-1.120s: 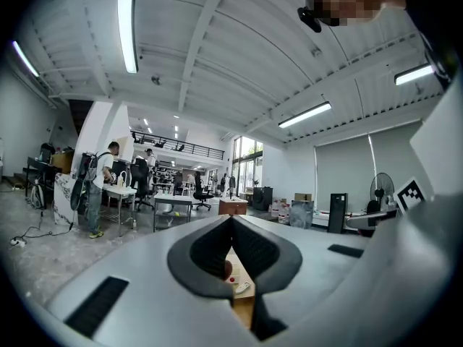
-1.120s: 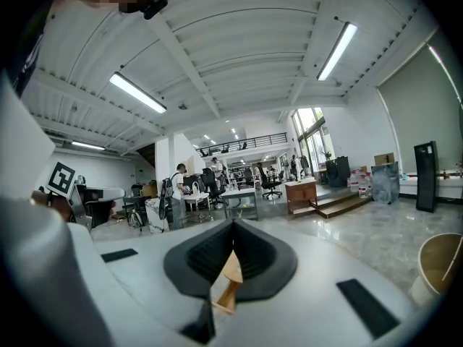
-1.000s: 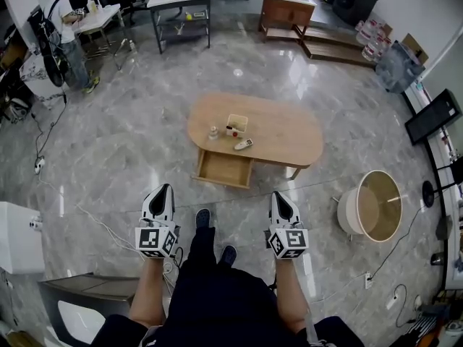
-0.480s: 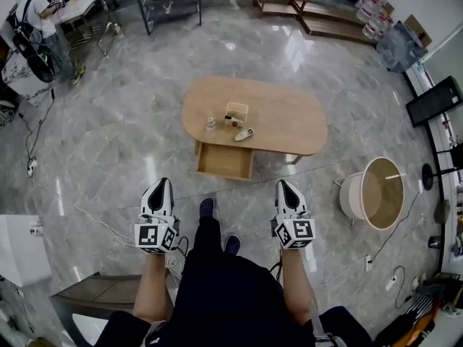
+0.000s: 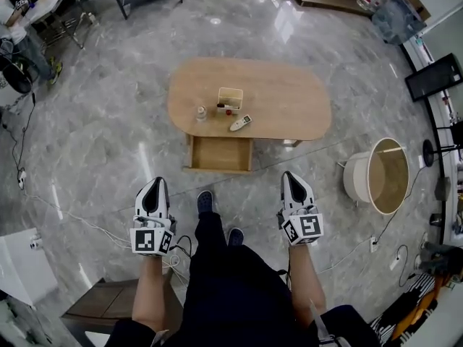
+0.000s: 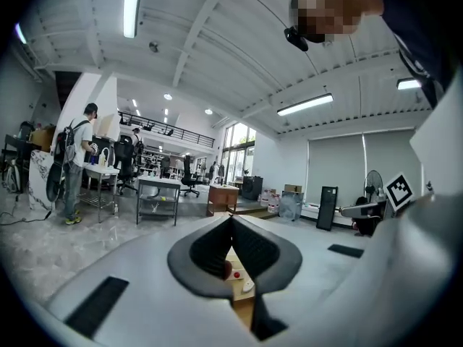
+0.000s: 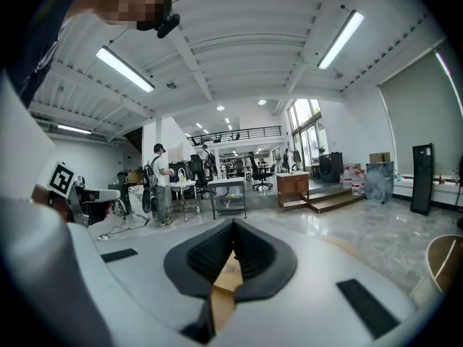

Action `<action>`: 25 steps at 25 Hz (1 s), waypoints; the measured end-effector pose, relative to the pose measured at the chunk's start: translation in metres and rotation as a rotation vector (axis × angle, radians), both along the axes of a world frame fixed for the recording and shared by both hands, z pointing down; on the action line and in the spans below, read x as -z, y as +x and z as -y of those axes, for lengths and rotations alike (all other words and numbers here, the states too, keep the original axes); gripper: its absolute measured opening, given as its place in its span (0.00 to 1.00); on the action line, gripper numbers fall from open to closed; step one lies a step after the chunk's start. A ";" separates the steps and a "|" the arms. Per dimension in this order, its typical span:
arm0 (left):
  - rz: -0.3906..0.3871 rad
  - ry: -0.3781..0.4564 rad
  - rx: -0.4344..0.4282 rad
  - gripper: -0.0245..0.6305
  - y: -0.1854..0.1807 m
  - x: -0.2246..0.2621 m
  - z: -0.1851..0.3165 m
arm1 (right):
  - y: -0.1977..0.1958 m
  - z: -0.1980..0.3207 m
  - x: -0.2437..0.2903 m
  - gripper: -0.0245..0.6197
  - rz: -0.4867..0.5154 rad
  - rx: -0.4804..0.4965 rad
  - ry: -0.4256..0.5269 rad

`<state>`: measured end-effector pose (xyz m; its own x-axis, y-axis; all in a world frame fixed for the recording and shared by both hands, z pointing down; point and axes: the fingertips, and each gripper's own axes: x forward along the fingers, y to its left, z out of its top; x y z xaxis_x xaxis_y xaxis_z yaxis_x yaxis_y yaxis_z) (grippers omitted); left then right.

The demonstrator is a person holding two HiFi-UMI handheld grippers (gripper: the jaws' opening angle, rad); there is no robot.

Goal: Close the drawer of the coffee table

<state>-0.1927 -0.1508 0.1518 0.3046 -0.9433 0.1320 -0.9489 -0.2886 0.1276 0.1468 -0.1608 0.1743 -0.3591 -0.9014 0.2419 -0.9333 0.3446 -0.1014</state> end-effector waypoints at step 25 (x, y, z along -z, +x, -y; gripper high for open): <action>0.045 -0.008 -0.078 0.07 0.001 -0.374 0.050 | 0.006 0.056 -0.358 0.08 -0.037 0.020 0.048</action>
<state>-0.1914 -0.2012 0.5255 0.3712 -0.9157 0.1541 -0.9282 -0.3614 0.0882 0.1533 -0.2164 0.5323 -0.3692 -0.9048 0.2122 -0.9288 0.3673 -0.0499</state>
